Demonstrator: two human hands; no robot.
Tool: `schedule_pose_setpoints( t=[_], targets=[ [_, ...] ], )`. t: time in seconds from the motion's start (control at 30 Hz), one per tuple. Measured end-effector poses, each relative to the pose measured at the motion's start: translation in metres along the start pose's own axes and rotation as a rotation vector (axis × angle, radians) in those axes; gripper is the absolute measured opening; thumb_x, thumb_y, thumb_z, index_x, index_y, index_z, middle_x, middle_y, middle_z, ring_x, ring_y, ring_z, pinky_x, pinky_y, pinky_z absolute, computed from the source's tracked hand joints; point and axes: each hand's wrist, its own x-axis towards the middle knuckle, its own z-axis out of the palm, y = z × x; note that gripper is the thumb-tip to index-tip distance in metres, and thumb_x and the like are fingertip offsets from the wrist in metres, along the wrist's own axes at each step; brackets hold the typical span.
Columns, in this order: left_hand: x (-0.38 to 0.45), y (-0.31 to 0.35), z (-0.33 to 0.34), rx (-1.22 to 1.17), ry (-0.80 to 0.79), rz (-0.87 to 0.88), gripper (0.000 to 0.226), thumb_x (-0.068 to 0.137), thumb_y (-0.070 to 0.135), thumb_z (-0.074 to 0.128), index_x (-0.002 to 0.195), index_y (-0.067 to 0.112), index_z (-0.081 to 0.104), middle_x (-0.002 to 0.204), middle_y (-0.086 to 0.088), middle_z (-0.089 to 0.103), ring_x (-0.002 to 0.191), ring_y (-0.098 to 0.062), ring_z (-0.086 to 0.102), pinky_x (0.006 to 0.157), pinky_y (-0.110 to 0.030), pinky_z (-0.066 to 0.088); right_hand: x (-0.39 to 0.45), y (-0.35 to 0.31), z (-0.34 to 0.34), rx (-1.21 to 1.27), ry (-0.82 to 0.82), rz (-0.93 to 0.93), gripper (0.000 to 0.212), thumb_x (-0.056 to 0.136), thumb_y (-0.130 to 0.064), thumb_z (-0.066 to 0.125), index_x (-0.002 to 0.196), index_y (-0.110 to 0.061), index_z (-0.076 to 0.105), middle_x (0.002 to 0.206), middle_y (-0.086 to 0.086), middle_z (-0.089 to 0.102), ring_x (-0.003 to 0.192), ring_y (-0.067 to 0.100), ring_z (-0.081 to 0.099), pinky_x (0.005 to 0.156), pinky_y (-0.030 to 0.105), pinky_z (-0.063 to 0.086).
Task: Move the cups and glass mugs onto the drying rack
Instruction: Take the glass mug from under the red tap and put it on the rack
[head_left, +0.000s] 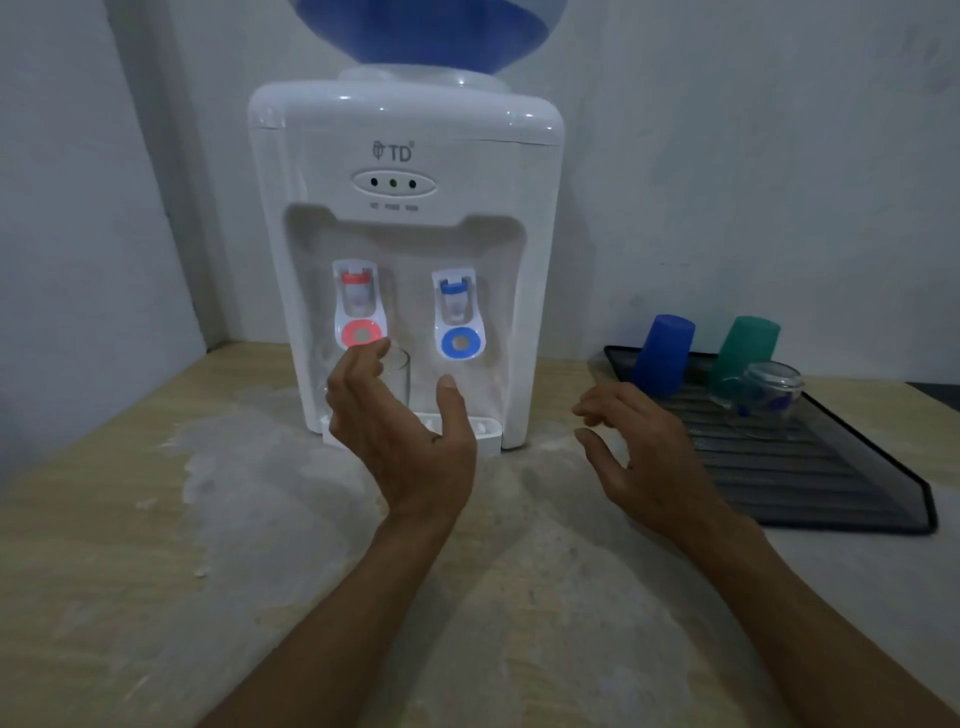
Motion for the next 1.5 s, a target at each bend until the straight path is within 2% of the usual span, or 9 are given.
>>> schedule_pose_setpoints(
  t=[0.13,0.3,0.4,0.57,0.67,0.8,1.03,1.23,1.5],
  targets=[
    [0.002,-0.009,0.003,0.008,-0.019,-0.118,0.054,0.082,0.022,0.077,0.128,0.011,0.052,0.121,-0.002,0.059,0.11,-0.019,0.059,0.104,-0.035,0.033,0.001,-0.001,0.0,-0.004,-0.011,0.002,0.017,0.093,-0.014,0.07,0.11,-0.01,0.069,0.105,-0.004,0.064,0.088,0.003,0.058,0.076,0.023,0.052],
    [0.001,-0.013,0.005,0.035,-0.026,-0.13,0.051,0.083,0.017,0.081,0.125,0.012,0.054,0.114,0.007,0.055,0.104,-0.019,0.059,0.101,-0.032,0.032,0.0,-0.002,0.002,-0.011,-0.048,0.007,0.014,0.093,-0.015,0.069,0.108,-0.013,0.069,0.103,-0.005,0.065,0.085,0.002,0.059,0.074,0.021,0.052],
    [0.006,-0.016,0.004,0.077,0.025,-0.169,0.051,0.083,0.018,0.081,0.126,0.013,0.054,0.12,-0.001,0.06,0.106,-0.019,0.059,0.103,-0.032,0.032,0.0,-0.001,0.002,0.003,-0.051,0.008,0.013,0.094,-0.015,0.069,0.107,-0.013,0.069,0.102,-0.006,0.064,0.084,0.001,0.058,0.074,0.02,0.052],
    [0.015,-0.026,0.003,0.106,0.068,-0.167,0.041,0.085,0.019,0.079,0.12,0.015,0.059,0.12,-0.004,0.063,0.11,-0.025,0.063,0.106,-0.047,0.042,0.0,-0.003,0.001,0.016,-0.046,0.018,0.013,0.093,-0.014,0.071,0.106,-0.012,0.07,0.101,-0.004,0.066,0.083,0.005,0.061,0.073,0.024,0.055],
    [0.019,-0.03,0.003,0.206,0.071,-0.164,0.04,0.084,0.029,0.078,0.118,0.018,0.061,0.125,-0.003,0.06,0.122,-0.025,0.055,0.102,-0.048,0.038,0.0,-0.003,0.001,0.019,-0.05,0.014,0.012,0.094,-0.014,0.07,0.106,-0.012,0.07,0.101,-0.003,0.067,0.083,0.005,0.062,0.073,0.025,0.056],
    [0.02,-0.042,0.001,0.263,0.025,-0.197,0.039,0.087,0.036,0.073,0.123,0.025,0.061,0.134,0.0,0.056,0.133,-0.025,0.046,0.109,-0.055,0.032,0.0,-0.003,0.001,0.024,-0.055,0.016,0.012,0.094,-0.014,0.07,0.105,-0.012,0.07,0.101,-0.003,0.067,0.083,0.006,0.063,0.073,0.027,0.057],
    [0.023,-0.046,-0.001,0.223,0.023,-0.171,0.037,0.086,0.034,0.077,0.118,0.022,0.065,0.126,-0.003,0.06,0.124,-0.025,0.054,0.105,-0.055,0.037,0.001,-0.003,0.001,0.024,-0.054,0.008,0.011,0.094,-0.015,0.07,0.105,-0.012,0.07,0.099,-0.003,0.067,0.082,0.006,0.063,0.072,0.027,0.057],
    [0.023,-0.046,-0.002,0.189,0.024,-0.207,0.053,0.083,0.036,0.08,0.127,0.019,0.055,0.127,-0.002,0.061,0.124,-0.024,0.053,0.11,-0.051,0.029,0.0,-0.004,0.0,0.028,-0.067,0.015,0.012,0.094,-0.015,0.069,0.106,-0.012,0.071,0.1,-0.001,0.068,0.083,0.008,0.065,0.073,0.027,0.058],
    [0.028,-0.046,-0.005,0.273,0.067,-0.204,0.069,0.076,0.045,0.083,0.132,0.017,0.054,0.136,-0.007,0.055,0.131,-0.028,0.048,0.108,-0.054,0.035,0.0,-0.007,0.001,0.035,-0.078,0.028,0.012,0.093,-0.015,0.069,0.105,-0.013,0.071,0.099,-0.004,0.068,0.083,0.007,0.065,0.074,0.023,0.056]
  ],
)
